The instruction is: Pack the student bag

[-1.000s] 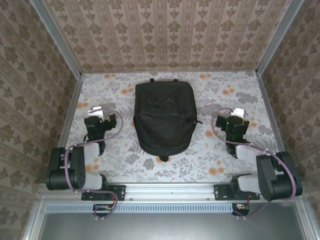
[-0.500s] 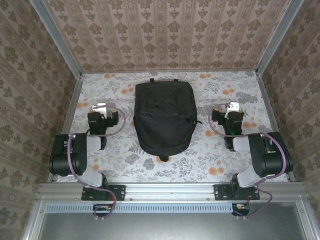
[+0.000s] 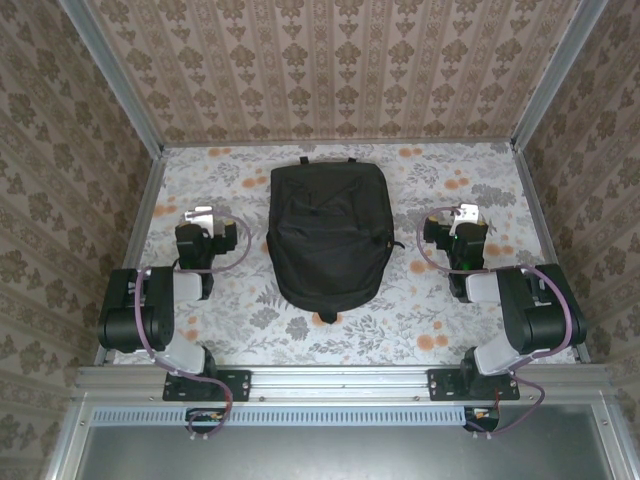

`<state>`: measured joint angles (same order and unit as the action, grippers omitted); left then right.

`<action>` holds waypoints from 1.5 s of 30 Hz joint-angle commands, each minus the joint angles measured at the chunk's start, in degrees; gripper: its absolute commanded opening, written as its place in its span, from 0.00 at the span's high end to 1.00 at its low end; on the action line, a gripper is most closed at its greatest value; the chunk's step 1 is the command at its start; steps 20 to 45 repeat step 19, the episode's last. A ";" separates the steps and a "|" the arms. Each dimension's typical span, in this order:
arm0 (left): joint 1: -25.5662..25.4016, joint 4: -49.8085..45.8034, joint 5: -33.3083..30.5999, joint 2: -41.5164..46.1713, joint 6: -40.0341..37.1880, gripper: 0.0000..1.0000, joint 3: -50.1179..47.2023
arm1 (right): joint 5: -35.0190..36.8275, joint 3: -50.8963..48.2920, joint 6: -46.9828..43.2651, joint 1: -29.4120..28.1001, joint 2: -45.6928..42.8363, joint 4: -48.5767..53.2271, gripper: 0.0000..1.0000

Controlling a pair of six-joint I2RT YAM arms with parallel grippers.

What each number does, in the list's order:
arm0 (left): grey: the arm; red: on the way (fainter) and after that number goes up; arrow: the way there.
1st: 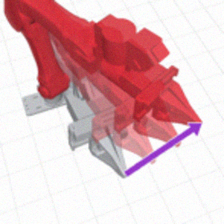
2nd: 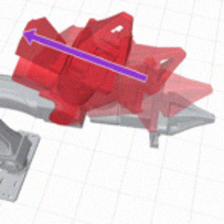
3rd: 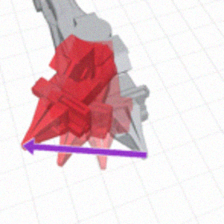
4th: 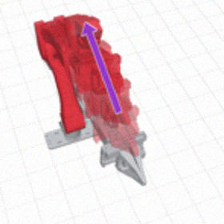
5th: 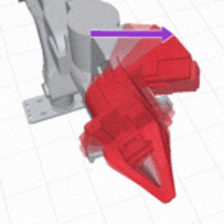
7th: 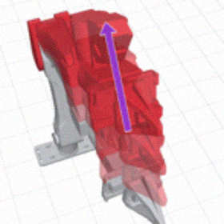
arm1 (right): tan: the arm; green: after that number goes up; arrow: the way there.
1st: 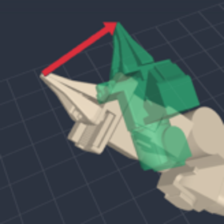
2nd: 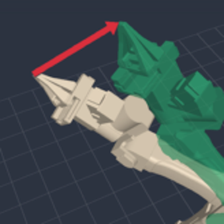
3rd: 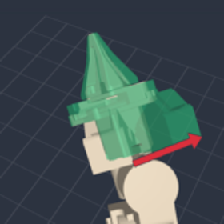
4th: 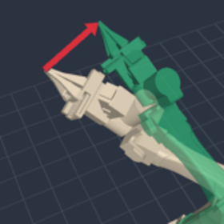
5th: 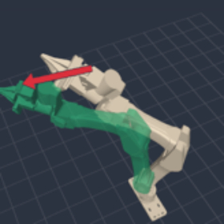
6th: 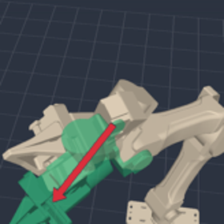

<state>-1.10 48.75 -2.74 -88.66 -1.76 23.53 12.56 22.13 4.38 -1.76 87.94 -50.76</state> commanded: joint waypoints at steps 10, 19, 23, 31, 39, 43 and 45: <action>-0.17 0.05 0.94 0.60 -1.20 0.00 -0.20 | -0.97 0.27 -0.95 -0.35 -0.39 -0.13 0.00; -0.04 0.07 1.54 0.53 -1.27 0.00 -0.15 | -0.96 0.20 -0.95 -0.35 -0.40 -0.13 0.00; -0.04 0.07 1.54 0.53 -1.27 0.00 -0.15 | -0.96 0.20 -0.95 -0.35 -0.40 -0.13 0.00; -0.04 0.07 1.54 0.53 -1.27 0.00 -0.15 | -0.96 0.20 -0.95 -0.35 -0.40 -0.13 0.00; -0.04 0.07 1.54 0.53 -1.27 0.00 -0.15 | -0.96 0.20 -0.95 -0.35 -0.40 -0.13 0.00; -0.04 0.07 1.54 0.53 -1.27 0.00 -0.15 | -0.96 0.20 -0.95 -0.35 -0.40 -0.13 0.00; -0.04 0.07 1.54 0.53 -1.27 0.00 -0.15 | -0.96 0.20 -0.95 -0.35 -0.40 -0.13 0.00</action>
